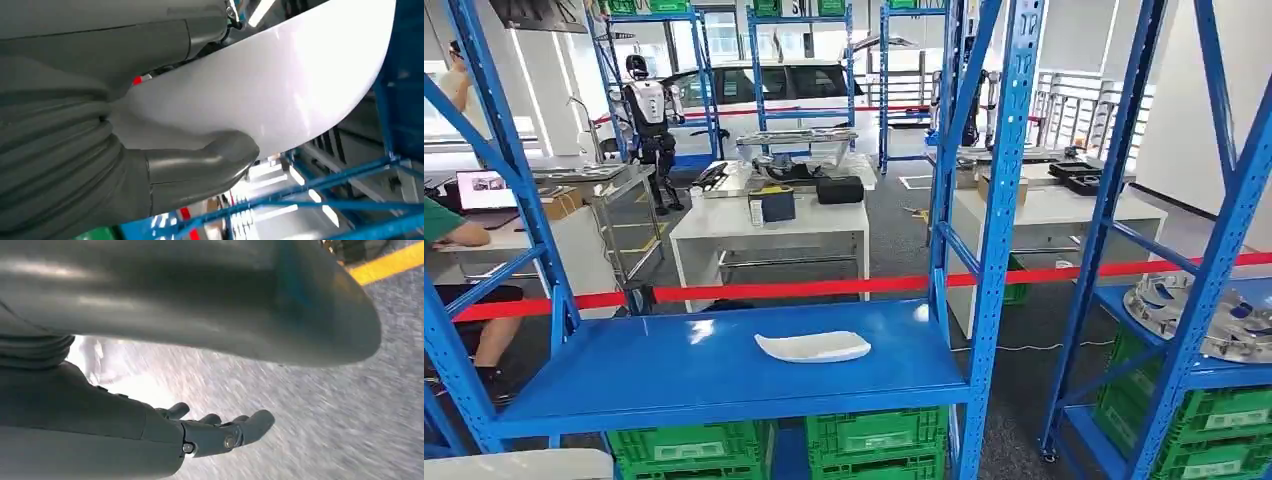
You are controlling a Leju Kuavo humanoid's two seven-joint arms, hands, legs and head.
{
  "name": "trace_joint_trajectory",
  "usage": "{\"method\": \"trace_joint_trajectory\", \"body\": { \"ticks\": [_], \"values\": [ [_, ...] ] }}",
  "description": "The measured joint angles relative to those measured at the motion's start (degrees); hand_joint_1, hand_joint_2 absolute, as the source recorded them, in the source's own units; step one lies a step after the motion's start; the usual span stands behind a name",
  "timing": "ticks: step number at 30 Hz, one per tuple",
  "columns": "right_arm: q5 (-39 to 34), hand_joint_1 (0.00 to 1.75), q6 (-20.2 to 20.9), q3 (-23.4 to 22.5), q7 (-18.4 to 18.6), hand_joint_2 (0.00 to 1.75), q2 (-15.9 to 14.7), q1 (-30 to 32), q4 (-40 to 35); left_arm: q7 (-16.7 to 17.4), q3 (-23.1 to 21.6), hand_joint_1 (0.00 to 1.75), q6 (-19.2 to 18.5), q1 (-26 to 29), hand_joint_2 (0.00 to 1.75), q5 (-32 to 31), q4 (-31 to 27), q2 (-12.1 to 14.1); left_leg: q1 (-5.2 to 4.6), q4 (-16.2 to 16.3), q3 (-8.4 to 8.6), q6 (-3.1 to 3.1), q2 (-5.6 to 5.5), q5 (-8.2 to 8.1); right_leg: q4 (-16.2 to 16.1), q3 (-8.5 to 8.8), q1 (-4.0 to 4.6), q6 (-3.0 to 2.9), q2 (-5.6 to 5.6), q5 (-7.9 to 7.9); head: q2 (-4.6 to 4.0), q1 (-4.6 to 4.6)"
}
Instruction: Take the parts from the cabinet and place them on the table.
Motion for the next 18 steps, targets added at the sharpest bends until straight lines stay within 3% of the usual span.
{"method": "trace_joint_trajectory", "body": {
  "ticks": [1, 2, 3, 4, 5, 7, 8, 9, 10, 12, 13, 14, 15, 16, 17, 18],
  "values": [
    [-1.31, 0.0, 0.5, -0.69, 0.85, 0.0, -0.27, -0.45, 0.0, 0.33, -1.4, 1.75, -0.2, -2.35, 1.75, -0.07, 1.8, -0.04, 0.19, -1.67, 1.79, -0.05, 0.01, 2.48, 0.09, -1.11, -0.04, 0.2, -0.25, 0.78, 0.0, -0.04],
    [-1.83, 0.0, 0.9, -1.43, 1.17, 0.0, -0.46, -0.81, 0.0, 0.59, -3.17, 1.75, -0.2, -4.22, 1.75, -0.33, 3.63, -0.09, 0.37, -5.27, 4.89, -0.1, -0.03, 4.16, 0.22, -1.93, -0.11, 0.45, -0.3, 1.6, 0.0, 0.02],
    [-2.2, 0.0, 0.98, -1.8, 1.2, 0.0, -0.7, -1.15, -0.02, 0.62, -4.47, 1.75, -0.09, -5.53, 1.75, -0.48, 4.85, -0.11, 0.55, -10.07, 8.84, -0.13, -0.16, 3.88, 0.45, -2.67, -0.12, 0.7, -0.23, 2.28, 0.0, -0.02],
    [-2.33, 0.0, 0.96, -2.26, 1.28, 0.0, -1.07, -1.32, -0.15, 0.68, -5.52, 1.75, -0.03, -6.73, 1.75, -0.63, 5.79, -0.11, 0.4, -16.09, 13.47, -0.07, -0.49, 1.02, 0.63, -3.28, 0.01, 1.12, 0.08, 2.79, 0.02, 0.0],
    [-2.68, 0.0, 0.96, -2.65, 1.43, 0.0, -1.07, -1.18, -0.15, 0.59, -6.29, 1.75, -0.03, -7.5, 1.75, -0.68, 6.33, -0.13, 0.04, -19.32, 14.72, 0.66, -0.61, -0.39, 0.75, -3.57, -0.01, 1.48, 0.21, 3.54, 0.0, 0.02],
    [-3.29, 0.0, 0.92, -3.46, 1.52, 0.0, -1.16, -0.46, -0.17, 0.79, -7.33, 1.75, -0.03, -8.35, 1.75, -0.68, 7.52, -0.13, -0.45, -18.77, 13.37, 1.56, -0.37, 0.43, 0.14, -3.68, -0.36, 2.19, 0.39, 5.0, 0.0, 0.07],
    [-3.51, 0.0, 0.98, -3.94, 1.46, 0.0, -1.18, 0.2, -0.17, 1.05, -7.79, 1.75, -0.18, -8.49, 1.75, -0.64, 8.03, -0.17, -0.54, -19.01, 12.97, 2.37, -0.29, 1.02, -0.02, -3.85, -0.52, 2.76, 0.49, 5.5, 0.0, 0.13],
    [-3.6, 0.0, 1.18, -4.27, 1.11, 0.0, -1.18, 0.7, -0.17, 1.29, -8.18, 1.75, -0.42, -8.94, 1.75, -0.52, 8.47, -0.2, -0.3, -19.07, 12.34, 3.15, 0.06, 1.81, 0.48, -4.2, -0.89, 3.0, 0.67, 4.68, -0.02, 0.06],
    [-3.75, 0.0, 1.2, -4.44, 0.87, 0.0, -1.18, 1.24, -0.15, 1.78, -8.51, 1.75, -0.68, -9.4, 1.75, -0.41, 8.91, -0.35, -0.39, -19.03, 11.55, 3.62, 0.13, 2.48, 2.25, -5.05, -0.82, 3.21, 0.83, 1.34, -0.02, 0.15],
    [-4.6, 0.0, 0.94, -5.21, 0.65, 0.0, -0.96, 1.62, -0.15, 2.25, -9.17, 1.75, -0.84, -10.1, 1.75, 0.19, 9.87, -0.7, -0.62, -18.98, 9.67, 4.21, 0.22, 3.92, 10.57, -7.32, -0.71, 3.33, 0.93, -6.41, 0.0, 0.26],
    [-4.73, 0.0, 0.81, -5.49, 0.67, 0.0, -0.96, 1.62, -0.15, 2.62, -9.28, 1.75, -0.9, -10.16, 1.75, 0.74, 10.42, -0.89, -0.82, -18.92, 9.02, 4.27, 0.37, 4.63, 14.64, -8.11, -0.7, 3.32, 0.96, -8.24, 0.0, 0.24],
    [-4.78, 0.0, 0.76, -5.69, 0.63, 0.0, -0.96, 1.63, -0.15, 3.06, -9.32, 1.75, -1.07, -10.1, 1.75, 1.52, 10.99, -1.07, -1.0, -18.73, 7.96, 4.29, 0.46, 5.39, 17.64, -8.36, -0.65, 3.25, 1.0, -8.15, 0.0, 0.28],
    [-4.78, 0.0, 0.76, -5.78, 0.61, 0.0, -0.96, 1.66, -0.15, 3.52, -9.37, 1.75, -1.36, -10.03, 1.75, 2.29, 11.62, -1.33, -1.06, -18.37, 6.79, 4.25, 0.5, 6.04, 18.44, -7.68, -0.53, 3.1, 1.05, -6.35, 0.0, 0.24],
    [-4.73, 0.0, 0.87, -5.78, 0.5, 0.0, -0.96, 1.75, -0.15, 3.87, -9.37, 1.75, -1.47, -10.0, 1.75, 2.82, 12.19, -1.49, -1.05, -17.95, 5.6, 4.16, 0.54, 6.57, 17.19, -6.01, -0.38, 2.95, 1.07, -3.96, 0.0, 0.33],
    [-4.71, 0.0, 0.98, -5.78, 0.47, 0.0, -0.96, 1.81, -0.15, 4.07, -9.37, 1.75, -1.6, -9.94, 1.75, 3.26, 12.72, -1.66, -1.03, -17.44, 4.53, 4.01, 0.54, 7.01, 14.06, -3.23, -0.3, 2.82, 1.07, -2.03, 0.0, 0.28],
    [-4.71, 0.0, 1.11, -5.8, 0.47, 0.0, -0.96, 1.83, -0.15, 4.2, -9.37, 1.75, -2.02, -9.79, 1.75, 3.94, 13.46, -1.77, -1.02, -16.84, 3.47, 3.78, 0.53, 7.44, 8.47, 1.11, -0.3, 2.64, 1.09, -1.55, 0.0, 0.31]
  ]
}}
